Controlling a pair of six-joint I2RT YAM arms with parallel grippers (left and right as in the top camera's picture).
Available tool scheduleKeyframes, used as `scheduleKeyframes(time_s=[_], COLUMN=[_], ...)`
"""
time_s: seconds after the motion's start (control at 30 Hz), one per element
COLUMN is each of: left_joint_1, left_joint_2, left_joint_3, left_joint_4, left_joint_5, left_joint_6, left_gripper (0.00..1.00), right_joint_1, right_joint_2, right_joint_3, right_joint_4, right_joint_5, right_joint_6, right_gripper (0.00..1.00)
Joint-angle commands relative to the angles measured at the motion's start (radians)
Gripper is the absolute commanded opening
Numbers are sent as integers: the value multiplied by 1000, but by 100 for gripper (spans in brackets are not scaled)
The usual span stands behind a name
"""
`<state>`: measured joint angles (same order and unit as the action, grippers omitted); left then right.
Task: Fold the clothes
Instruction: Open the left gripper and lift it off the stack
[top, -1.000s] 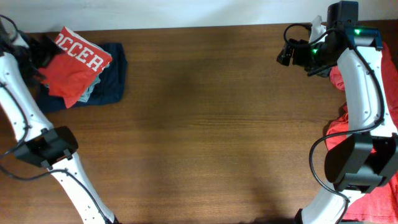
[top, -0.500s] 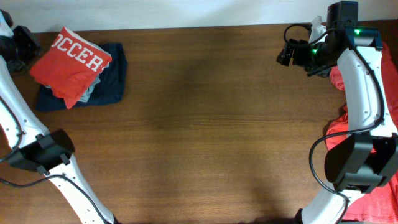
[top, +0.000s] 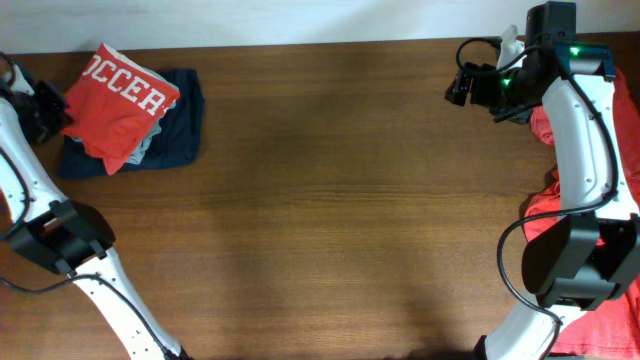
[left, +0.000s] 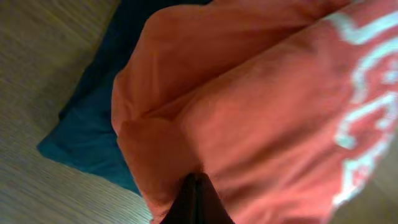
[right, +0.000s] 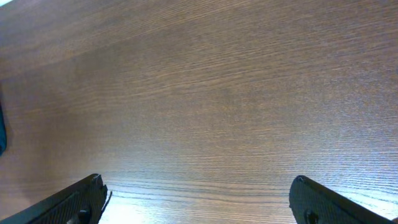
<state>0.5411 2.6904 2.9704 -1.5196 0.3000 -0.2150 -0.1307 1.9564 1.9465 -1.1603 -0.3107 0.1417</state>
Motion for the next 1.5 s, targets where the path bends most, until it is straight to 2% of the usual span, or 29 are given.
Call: scheduleKeyframes(time_s=[0.0, 0.2, 0.33, 0.43, 0.73, 0.97, 1.03, 1.07, 1.1, 1.47], left_joint_1=[2, 3, -1, -11, -134, -275, -307, -321, -341, -419], left_joint_2=[33, 31, 26, -26, -135, -137, -137, -137, -137, -137], left_joint_3=[-5, 59, 170, 170, 170, 166, 166, 166, 166, 166], left_joint_4=[6, 12, -27, -26, -26, -1, 2, 1, 0, 0], left_joint_5=[-39, -22, 98, 173, 182, 164, 164, 164, 164, 164], left_joint_6=[23, 23, 22, 6, -23, -23, -23, -23, -23, -23], left_gripper=[0, 0, 0, 0, 2, 22, 46, 63, 99, 99], right_joint_1=[-1, -1, -1, -1, -1, -1, -1, -1, -1, -1], right_joint_2=[-2, -2, -2, -2, -2, -2, -2, -2, -2, -2], right_joint_3=[0, 0, 0, 0, 0, 0, 0, 0, 0, 0], right_joint_4=[-3, -3, -3, -3, -3, -3, -3, -3, -3, -3], right_joint_5=[9, 9, 9, 9, 9, 9, 9, 9, 9, 9], right_joint_6=[-3, -3, -3, -3, -3, -3, -3, -3, -3, -3], right_gripper=[99, 99, 99, 99, 99, 99, 99, 99, 99, 99])
